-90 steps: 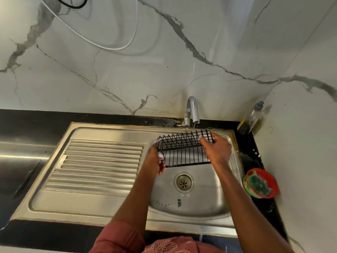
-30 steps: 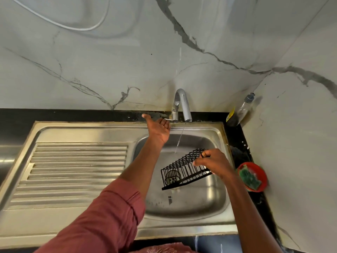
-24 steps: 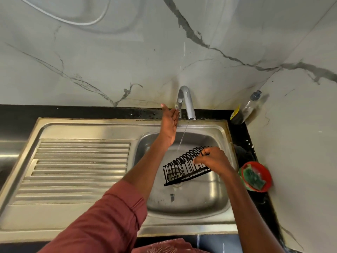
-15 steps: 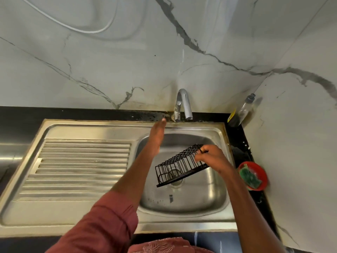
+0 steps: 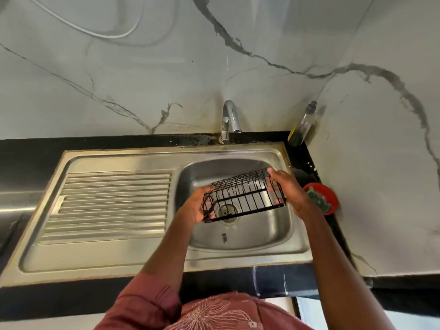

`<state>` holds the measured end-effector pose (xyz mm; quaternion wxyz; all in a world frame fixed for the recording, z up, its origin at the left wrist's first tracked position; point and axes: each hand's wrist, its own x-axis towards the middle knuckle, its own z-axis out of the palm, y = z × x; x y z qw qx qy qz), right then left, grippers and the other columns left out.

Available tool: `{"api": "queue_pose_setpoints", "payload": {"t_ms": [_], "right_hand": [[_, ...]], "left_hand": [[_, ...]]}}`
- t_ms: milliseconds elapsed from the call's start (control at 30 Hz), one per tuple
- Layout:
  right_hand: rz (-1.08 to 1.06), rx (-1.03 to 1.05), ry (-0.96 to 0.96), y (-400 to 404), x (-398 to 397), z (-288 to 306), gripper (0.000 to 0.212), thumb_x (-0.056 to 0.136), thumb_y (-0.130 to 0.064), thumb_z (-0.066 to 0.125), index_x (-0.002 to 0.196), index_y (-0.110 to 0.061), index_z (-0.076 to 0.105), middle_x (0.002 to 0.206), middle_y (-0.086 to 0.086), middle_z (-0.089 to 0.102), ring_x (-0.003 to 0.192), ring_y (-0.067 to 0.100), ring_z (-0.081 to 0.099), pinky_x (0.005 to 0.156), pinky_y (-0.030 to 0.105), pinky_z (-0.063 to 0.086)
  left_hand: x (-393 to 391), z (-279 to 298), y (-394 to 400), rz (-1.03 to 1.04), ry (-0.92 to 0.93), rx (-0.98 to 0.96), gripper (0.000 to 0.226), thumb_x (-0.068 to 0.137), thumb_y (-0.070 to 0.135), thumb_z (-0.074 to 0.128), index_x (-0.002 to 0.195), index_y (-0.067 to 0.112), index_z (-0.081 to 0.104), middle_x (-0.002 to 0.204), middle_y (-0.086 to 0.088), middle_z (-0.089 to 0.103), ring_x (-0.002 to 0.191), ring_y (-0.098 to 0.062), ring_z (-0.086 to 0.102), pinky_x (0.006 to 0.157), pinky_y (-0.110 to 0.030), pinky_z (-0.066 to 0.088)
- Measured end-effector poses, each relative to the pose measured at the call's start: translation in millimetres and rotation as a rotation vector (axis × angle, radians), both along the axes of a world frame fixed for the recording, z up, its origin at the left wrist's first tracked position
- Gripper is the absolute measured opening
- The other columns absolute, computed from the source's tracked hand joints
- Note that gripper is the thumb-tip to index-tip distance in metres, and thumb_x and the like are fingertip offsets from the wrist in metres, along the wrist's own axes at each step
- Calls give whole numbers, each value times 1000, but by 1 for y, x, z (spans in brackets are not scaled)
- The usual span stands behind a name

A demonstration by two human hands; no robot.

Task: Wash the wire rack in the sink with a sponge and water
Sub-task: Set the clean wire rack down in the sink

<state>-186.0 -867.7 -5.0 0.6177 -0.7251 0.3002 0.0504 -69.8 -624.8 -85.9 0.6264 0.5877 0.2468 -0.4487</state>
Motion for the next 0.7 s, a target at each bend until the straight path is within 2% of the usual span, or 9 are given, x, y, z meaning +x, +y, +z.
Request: {"api": "queue_pose_setpoints", "payload": {"t_ms": [33, 100, 167, 233, 333, 433, 533, 600, 700], "right_hand": [[3, -33, 77, 3, -1, -3, 71, 88, -77, 49, 133, -22, 57, 132, -5, 62, 106, 16, 66, 82, 42, 53], [-119, -114, 194, 11, -1, -12, 87, 89, -81, 37, 144, -15, 48, 134, 2, 58, 98, 17, 65, 68, 33, 46], [-307, -113, 225, 22, -2, -19, 66, 100, -56, 47, 135, -1, 53, 115, 13, 63, 88, 23, 60, 71, 32, 44], [-421, -89, 171, 31, -9, -26, 40, 98, -34, 56, 117, 1, 56, 96, 12, 61, 84, 24, 56, 77, 36, 44], [-481, -142, -131, 40, -29, -38, 22, 99, -24, 60, 106, -4, 56, 95, 7, 58, 90, 21, 56, 79, 32, 46], [-502, -232, -228, 48, -32, -50, 10, 97, -22, 60, 100, -15, 53, 88, -5, 55, 81, 10, 52, 76, 29, 44], [-531, -211, -148, 51, -31, -63, 13, 93, -31, 62, 99, -20, 57, 91, -3, 61, 87, 16, 58, 83, 38, 49], [-468, -269, -177, 52, -39, -71, 17, 94, -29, 61, 104, -16, 56, 94, -1, 61, 87, 14, 57, 75, 31, 47], [-453, -334, -122, 53, -44, -76, 27, 91, -33, 62, 105, -15, 49, 93, 3, 58, 85, 23, 58, 71, 32, 41]], "left_hand": [[-3, 3, -1, 8, -57, 33, 33, 87, 40, 75, 107, 16, 66, 113, -12, 65, 90, -27, 58, 76, -35, 50], [-3, 6, -4, -1, -159, 111, 39, 89, 39, 75, 116, 14, 63, 115, -13, 59, 92, -27, 56, 74, -36, 49], [-4, 8, -9, -30, -218, 175, 51, 86, 41, 76, 124, 11, 60, 120, -12, 58, 106, -29, 57, 87, -42, 52], [-7, 10, -13, -27, -281, 213, 60, 80, 46, 76, 124, 9, 60, 119, -13, 62, 110, -30, 59, 95, -47, 53], [-14, 9, -13, 103, -515, 179, 53, 73, 55, 78, 104, 15, 62, 91, -6, 60, 89, -28, 55, 75, -40, 51], [-24, 13, -16, 117, -515, 141, 57, 77, 59, 77, 112, 16, 66, 97, 3, 64, 88, -25, 60, 67, -32, 45], [-36, 11, -18, 166, -455, 216, 43, 86, 48, 76, 106, 14, 58, 100, -3, 65, 89, -22, 60, 81, -37, 49], [-45, 3, -16, 168, -539, 237, 36, 90, 48, 74, 102, 18, 59, 106, -4, 66, 101, -25, 63, 95, -42, 51], [-55, -3, -10, 173, -526, 268, 61, 86, 57, 75, 120, 8, 63, 117, -4, 65, 113, -27, 62, 105, -48, 51]]}}
